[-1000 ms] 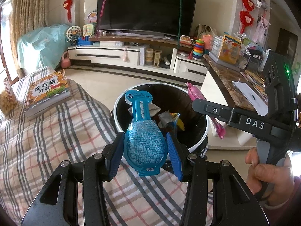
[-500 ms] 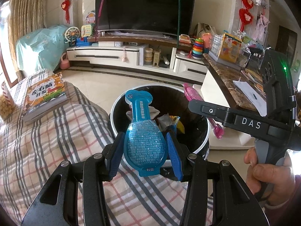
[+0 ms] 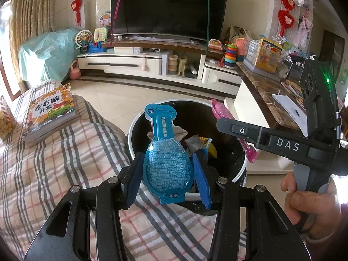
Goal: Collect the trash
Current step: 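Lower both hairbrushes into the bin and open both tools to release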
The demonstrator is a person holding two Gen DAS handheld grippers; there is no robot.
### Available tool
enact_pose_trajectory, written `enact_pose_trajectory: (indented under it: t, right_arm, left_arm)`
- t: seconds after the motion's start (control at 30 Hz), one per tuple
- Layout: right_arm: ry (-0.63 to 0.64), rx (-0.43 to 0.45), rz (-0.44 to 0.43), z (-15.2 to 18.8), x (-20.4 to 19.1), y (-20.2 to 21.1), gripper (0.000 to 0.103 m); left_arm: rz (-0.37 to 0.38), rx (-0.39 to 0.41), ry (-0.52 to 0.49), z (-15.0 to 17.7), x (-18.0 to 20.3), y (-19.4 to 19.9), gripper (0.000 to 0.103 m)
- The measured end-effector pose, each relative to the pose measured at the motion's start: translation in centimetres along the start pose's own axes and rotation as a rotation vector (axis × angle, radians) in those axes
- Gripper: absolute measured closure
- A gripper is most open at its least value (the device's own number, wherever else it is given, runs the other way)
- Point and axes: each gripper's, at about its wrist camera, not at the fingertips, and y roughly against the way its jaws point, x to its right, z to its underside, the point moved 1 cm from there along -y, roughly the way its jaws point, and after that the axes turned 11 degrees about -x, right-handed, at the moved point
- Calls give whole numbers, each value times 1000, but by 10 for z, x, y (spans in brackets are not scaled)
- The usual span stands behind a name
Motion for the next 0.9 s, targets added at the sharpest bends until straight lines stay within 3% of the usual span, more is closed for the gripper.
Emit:
enact_pose_trajectory:
  t: [0.9]
  right_arm:
    - [-32,-33,13,-11,12,-13,59]
  left_arm:
    - [-11,-56,2,-18,-1,-35,59]
